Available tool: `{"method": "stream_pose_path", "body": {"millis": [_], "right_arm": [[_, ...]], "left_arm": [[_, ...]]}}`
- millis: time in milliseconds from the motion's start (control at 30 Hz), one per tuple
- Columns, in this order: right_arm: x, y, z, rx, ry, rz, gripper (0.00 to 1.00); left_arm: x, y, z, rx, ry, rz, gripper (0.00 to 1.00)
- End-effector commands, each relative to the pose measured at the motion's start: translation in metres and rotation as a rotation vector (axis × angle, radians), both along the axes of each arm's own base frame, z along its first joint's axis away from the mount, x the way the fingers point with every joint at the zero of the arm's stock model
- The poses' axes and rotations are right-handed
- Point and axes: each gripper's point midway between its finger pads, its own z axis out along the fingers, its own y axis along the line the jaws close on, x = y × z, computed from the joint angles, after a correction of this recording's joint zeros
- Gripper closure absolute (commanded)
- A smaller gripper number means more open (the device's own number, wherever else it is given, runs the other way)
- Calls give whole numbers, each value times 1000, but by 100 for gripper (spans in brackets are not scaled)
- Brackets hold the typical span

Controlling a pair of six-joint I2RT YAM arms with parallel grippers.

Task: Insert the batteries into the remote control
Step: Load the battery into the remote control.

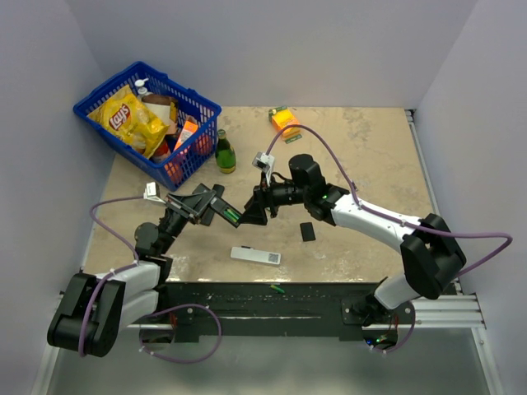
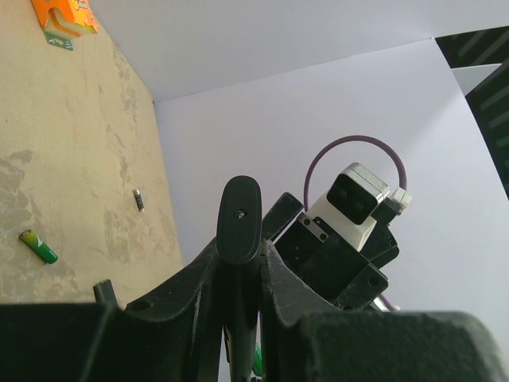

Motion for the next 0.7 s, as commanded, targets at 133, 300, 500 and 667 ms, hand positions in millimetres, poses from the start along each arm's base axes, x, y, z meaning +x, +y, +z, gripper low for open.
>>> {"method": "stream_pose_path", "body": {"millis": [133,300,500,667], "right_arm": [[1,2,34,80,-66,14,34],[2,3,32,81,-64,15,36],[3,5,30,79,-55,17,39],[4,7,27,80,-49,18,41]], "left_arm": [[-70,11,61,-84,-411,-18,100],[-72,11,63,-88,-418,-19,100],[-72,10,67,-87,-431,-24,100],[-74,10,68,-88,-435,-28,100]]}}
